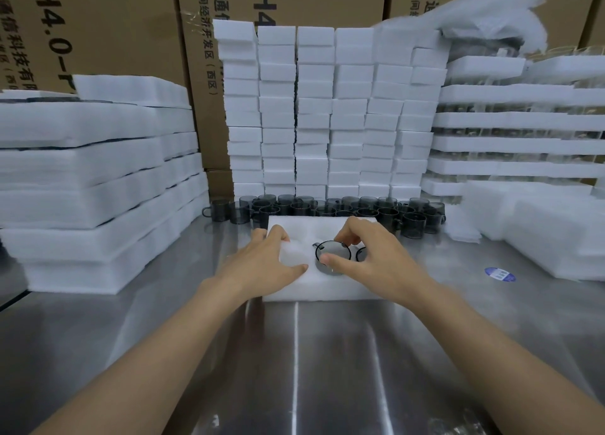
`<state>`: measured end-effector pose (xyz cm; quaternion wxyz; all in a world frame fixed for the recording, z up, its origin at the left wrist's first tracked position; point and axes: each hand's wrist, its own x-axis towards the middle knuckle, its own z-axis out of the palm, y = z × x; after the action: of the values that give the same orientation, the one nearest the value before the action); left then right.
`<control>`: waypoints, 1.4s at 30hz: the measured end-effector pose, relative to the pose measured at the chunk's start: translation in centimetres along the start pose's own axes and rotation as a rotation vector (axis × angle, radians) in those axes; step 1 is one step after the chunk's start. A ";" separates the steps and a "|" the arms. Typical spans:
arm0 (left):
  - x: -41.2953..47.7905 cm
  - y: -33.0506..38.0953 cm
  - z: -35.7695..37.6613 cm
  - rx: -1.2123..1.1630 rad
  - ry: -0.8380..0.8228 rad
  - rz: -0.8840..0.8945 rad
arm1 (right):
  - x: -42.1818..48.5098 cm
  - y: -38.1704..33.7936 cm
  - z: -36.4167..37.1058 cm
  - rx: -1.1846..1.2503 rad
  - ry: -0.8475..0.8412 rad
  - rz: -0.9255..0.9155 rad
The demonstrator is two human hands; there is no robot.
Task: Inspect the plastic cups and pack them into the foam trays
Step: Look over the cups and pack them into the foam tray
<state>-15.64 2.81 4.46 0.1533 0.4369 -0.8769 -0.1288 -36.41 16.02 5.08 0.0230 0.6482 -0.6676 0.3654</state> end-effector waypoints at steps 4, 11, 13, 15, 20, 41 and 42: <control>0.4 -0.2 0.2 -0.023 -0.010 -0.009 | 0.5 0.7 0.5 -0.138 -0.042 0.009; 0.8 -0.7 1.1 -0.132 -0.011 -0.002 | 0.6 1.9 0.5 -0.136 -0.011 0.054; 0.9 -0.8 1.1 -0.140 -0.022 -0.006 | 0.5 2.9 0.1 -0.086 0.062 0.114; 1.0 -0.8 1.0 -0.150 -0.037 -0.008 | 0.4 4.5 -0.5 -0.015 0.142 0.204; 0.9 -0.9 1.0 -0.168 -0.041 -0.010 | 0.3 9.4 -0.8 0.303 0.254 0.489; 0.6 -0.7 1.0 -0.182 -0.054 0.011 | 4.3 16.0 -1.2 0.165 0.378 0.677; 0.6 -0.7 1.0 -0.179 -0.052 0.010 | 4.1 15.8 -1.2 0.151 0.394 0.662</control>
<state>-15.84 2.07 3.43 0.1696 0.4136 -0.8677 -0.2173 -51.52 11.51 0.83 -0.0160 0.3151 -0.7947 0.5186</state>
